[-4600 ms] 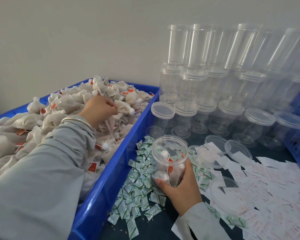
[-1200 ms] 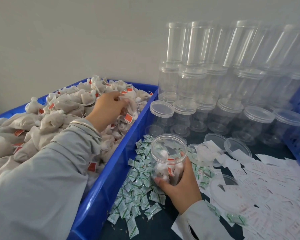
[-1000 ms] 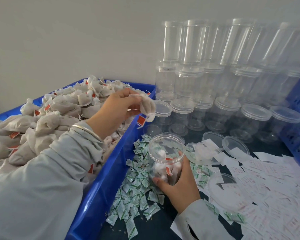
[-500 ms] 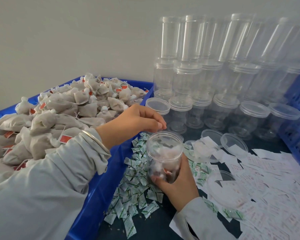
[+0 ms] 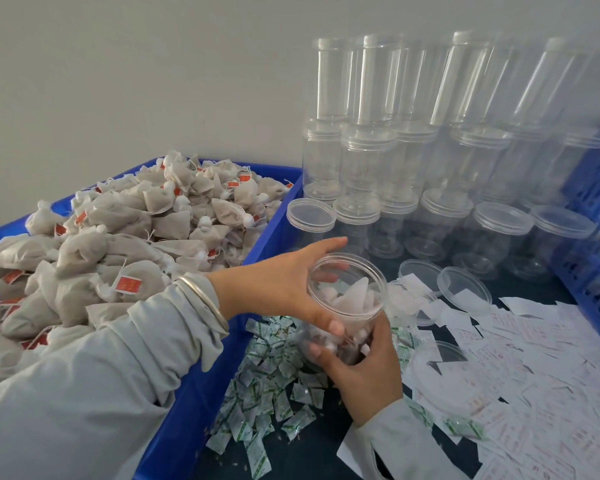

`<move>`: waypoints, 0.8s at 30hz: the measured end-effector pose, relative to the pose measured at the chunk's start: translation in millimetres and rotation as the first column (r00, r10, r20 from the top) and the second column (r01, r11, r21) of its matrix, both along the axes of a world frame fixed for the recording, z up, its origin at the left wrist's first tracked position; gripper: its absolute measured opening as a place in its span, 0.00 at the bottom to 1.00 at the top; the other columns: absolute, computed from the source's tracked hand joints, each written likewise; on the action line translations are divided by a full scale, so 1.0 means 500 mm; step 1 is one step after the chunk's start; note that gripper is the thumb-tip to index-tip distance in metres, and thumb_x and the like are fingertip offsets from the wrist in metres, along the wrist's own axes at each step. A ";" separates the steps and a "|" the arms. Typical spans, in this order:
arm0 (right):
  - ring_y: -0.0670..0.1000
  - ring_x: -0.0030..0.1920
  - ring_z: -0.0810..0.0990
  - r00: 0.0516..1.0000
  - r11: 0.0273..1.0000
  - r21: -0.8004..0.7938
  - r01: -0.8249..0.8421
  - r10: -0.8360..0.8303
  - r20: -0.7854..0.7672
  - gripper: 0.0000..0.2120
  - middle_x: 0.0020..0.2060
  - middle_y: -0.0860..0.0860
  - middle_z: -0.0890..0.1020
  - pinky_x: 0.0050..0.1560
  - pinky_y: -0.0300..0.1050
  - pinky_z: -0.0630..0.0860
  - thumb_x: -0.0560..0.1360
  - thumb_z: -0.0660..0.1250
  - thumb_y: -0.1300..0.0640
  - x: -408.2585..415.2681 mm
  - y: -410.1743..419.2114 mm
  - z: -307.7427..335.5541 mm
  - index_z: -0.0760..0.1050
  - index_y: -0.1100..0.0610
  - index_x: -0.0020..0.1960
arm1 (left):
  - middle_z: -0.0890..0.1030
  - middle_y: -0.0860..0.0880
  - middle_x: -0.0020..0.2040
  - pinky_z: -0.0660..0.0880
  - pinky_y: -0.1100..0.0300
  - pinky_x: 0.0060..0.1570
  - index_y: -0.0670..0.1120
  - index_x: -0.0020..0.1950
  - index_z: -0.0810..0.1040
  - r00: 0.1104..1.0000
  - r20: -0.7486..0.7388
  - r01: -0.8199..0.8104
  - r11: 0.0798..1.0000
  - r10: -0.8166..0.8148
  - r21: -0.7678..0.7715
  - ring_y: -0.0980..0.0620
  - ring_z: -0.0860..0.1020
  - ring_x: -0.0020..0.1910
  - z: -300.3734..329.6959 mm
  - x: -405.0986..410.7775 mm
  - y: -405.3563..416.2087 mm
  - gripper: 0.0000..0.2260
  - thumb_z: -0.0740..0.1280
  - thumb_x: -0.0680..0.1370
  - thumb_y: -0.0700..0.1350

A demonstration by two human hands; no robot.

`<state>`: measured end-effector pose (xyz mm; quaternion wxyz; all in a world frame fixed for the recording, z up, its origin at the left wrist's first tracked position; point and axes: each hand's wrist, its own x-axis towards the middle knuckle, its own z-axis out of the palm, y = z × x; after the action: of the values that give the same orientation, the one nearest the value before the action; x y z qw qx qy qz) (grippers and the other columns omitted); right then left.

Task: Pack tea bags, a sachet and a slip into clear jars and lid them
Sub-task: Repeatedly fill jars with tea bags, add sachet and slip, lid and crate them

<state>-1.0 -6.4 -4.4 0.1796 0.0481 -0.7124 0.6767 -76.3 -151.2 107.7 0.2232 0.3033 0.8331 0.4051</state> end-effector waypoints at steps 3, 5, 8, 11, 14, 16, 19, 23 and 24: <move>0.29 0.51 0.76 0.999 0.999 0.041 -0.023 0.025 -0.035 0.33 0.50 0.27 0.77 0.44 0.20 0.70 0.60 0.77 0.58 -0.002 0.003 0.011 0.66 0.46 0.60 | 0.72 0.62 0.65 0.72 0.70 0.58 0.55 0.76 0.54 0.996 -0.079 -0.036 0.999 0.036 0.001 0.67 0.72 0.62 0.005 0.002 0.000 0.51 0.77 0.58 0.57; 0.29 0.57 0.73 0.997 0.991 0.105 -0.080 0.080 0.005 0.36 0.55 0.27 0.76 0.50 0.22 0.69 0.63 0.76 0.51 -0.007 0.007 0.014 0.62 0.45 0.65 | 0.74 0.61 0.63 0.73 0.68 0.58 0.53 0.73 0.62 0.982 -0.169 -0.088 0.996 0.083 -0.022 0.66 0.74 0.60 0.006 0.004 -0.003 0.48 0.76 0.56 0.61; 0.43 0.69 0.68 0.983 0.950 0.290 -0.111 0.062 0.173 0.48 0.68 0.44 0.71 0.68 0.43 0.67 0.62 0.71 0.36 -0.017 0.020 0.011 0.56 0.52 0.75 | 0.77 0.58 0.59 0.74 0.59 0.61 0.51 0.69 0.68 0.954 -0.202 -0.211 0.975 0.220 0.066 0.64 0.77 0.57 0.005 -0.003 -0.008 0.47 0.77 0.53 0.64; 0.45 0.70 0.63 0.967 0.807 0.574 -0.139 -0.015 0.254 0.42 0.71 0.46 0.66 0.71 0.41 0.59 0.68 0.74 0.43 -0.031 0.037 -0.001 0.59 0.52 0.75 | 0.77 0.58 0.57 0.76 0.56 0.58 0.55 0.65 0.69 0.897 -0.145 -0.373 0.890 0.418 0.261 0.62 0.78 0.56 0.006 -0.018 -0.012 0.45 0.78 0.50 0.64; 0.46 0.71 0.61 0.972 0.546 0.818 -0.179 -0.028 0.231 0.30 0.72 0.46 0.63 0.70 0.36 0.55 0.73 0.68 0.45 -0.037 0.038 -0.019 0.65 0.51 0.72 | 0.77 0.62 0.55 0.77 0.58 0.56 0.63 0.56 0.68 0.838 -0.132 -0.462 0.818 0.529 0.343 0.65 0.77 0.53 0.007 -0.025 -0.016 0.38 0.78 0.49 0.66; 0.45 0.70 0.63 0.983 0.492 0.858 -0.147 -0.023 0.181 0.25 0.69 0.45 0.66 0.68 0.35 0.57 0.75 0.65 0.45 -0.038 0.035 -0.026 0.69 0.49 0.70 | 0.76 0.63 0.54 0.77 0.57 0.57 0.62 0.58 0.67 0.816 -0.152 -0.490 0.806 0.558 0.333 0.65 0.76 0.54 0.006 -0.026 -0.018 0.40 0.78 0.50 0.65; 0.46 0.68 0.65 0.992 0.470 0.877 -0.102 -0.023 0.128 0.21 0.67 0.45 0.68 0.68 0.36 0.60 0.76 0.63 0.45 -0.039 0.034 -0.033 0.73 0.49 0.68 | 0.75 0.61 0.57 0.76 0.56 0.57 0.56 0.66 0.67 0.821 -0.174 -0.487 0.826 0.544 0.285 0.63 0.75 0.56 0.003 -0.025 -0.015 0.46 0.75 0.50 0.66; 0.48 0.66 0.68 0.995 0.489 0.870 -0.064 -0.036 0.094 0.15 0.64 0.47 0.73 0.66 0.39 0.62 0.78 0.63 0.50 -0.047 0.040 -0.038 0.78 0.51 0.62 | 0.75 0.62 0.56 0.76 0.57 0.58 0.52 0.70 0.66 0.827 -0.195 -0.478 0.841 0.528 0.252 0.64 0.75 0.56 0.003 -0.019 -0.010 0.51 0.74 0.50 0.68; 0.48 0.66 0.68 0.995 0.492 0.868 -0.058 -0.037 0.087 0.14 0.63 0.47 0.75 0.66 0.38 0.62 0.78 0.62 0.51 -0.049 0.043 -0.038 0.79 0.52 0.61 | 0.75 0.62 0.56 0.76 0.57 0.58 0.52 0.70 0.66 0.831 -0.198 -0.473 0.847 0.520 0.241 0.64 0.75 0.56 0.003 -0.018 -0.009 0.51 0.75 0.50 0.67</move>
<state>-25.6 14.9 -23.4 0.0930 0.1043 -0.9636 0.2281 -85.4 -155.6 109.3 -0.0282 0.1443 0.8645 0.4807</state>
